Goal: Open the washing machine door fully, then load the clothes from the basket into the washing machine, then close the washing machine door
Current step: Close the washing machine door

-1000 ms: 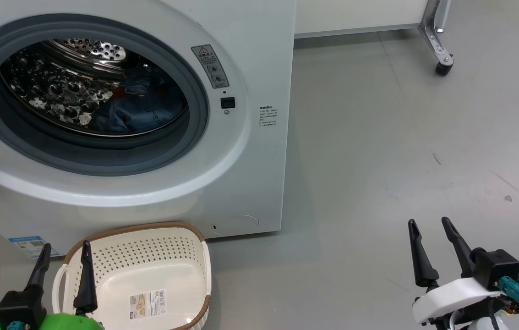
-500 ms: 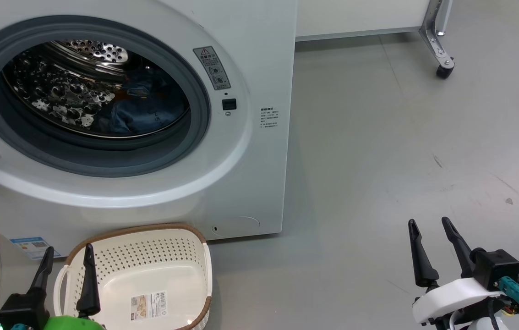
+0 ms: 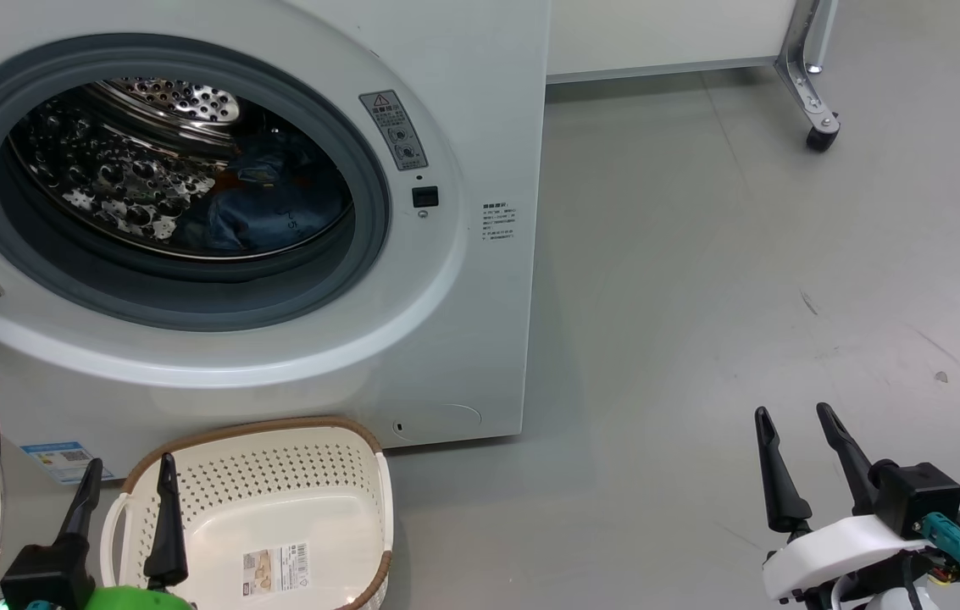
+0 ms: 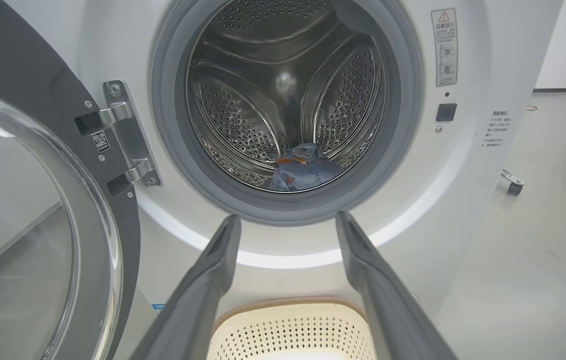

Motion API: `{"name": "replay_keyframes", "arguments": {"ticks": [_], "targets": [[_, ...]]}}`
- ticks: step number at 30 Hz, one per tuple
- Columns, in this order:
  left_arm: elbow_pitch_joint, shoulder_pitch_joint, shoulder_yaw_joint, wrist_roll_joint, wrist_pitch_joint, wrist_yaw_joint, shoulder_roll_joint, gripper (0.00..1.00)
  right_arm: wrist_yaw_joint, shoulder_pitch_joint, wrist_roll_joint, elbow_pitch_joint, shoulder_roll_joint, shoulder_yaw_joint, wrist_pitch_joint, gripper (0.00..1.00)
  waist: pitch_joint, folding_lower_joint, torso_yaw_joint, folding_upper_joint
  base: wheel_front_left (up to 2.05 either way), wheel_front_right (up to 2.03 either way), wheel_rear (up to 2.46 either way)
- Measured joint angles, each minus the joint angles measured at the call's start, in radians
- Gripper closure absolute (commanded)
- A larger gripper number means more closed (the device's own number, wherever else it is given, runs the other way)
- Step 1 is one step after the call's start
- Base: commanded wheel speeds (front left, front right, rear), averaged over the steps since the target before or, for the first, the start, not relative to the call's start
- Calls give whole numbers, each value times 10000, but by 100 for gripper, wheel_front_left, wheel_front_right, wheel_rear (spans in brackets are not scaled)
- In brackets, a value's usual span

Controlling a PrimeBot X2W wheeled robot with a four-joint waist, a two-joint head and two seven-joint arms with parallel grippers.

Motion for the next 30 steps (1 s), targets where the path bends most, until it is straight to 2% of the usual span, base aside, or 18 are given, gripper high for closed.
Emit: {"name": "replay_keyframes", "arguments": {"ticks": [18,30], "targets": [[-17,7,140,6,2,-10,-35,0,0,16,0,-6,82,19,0,0,15,0,-52,0,-3,3,0],[-29,5,222,86,2,-8,-42,0,6,16,2,-13,105,4,0,0,86,0,-91,0,-47,47,0]]}}
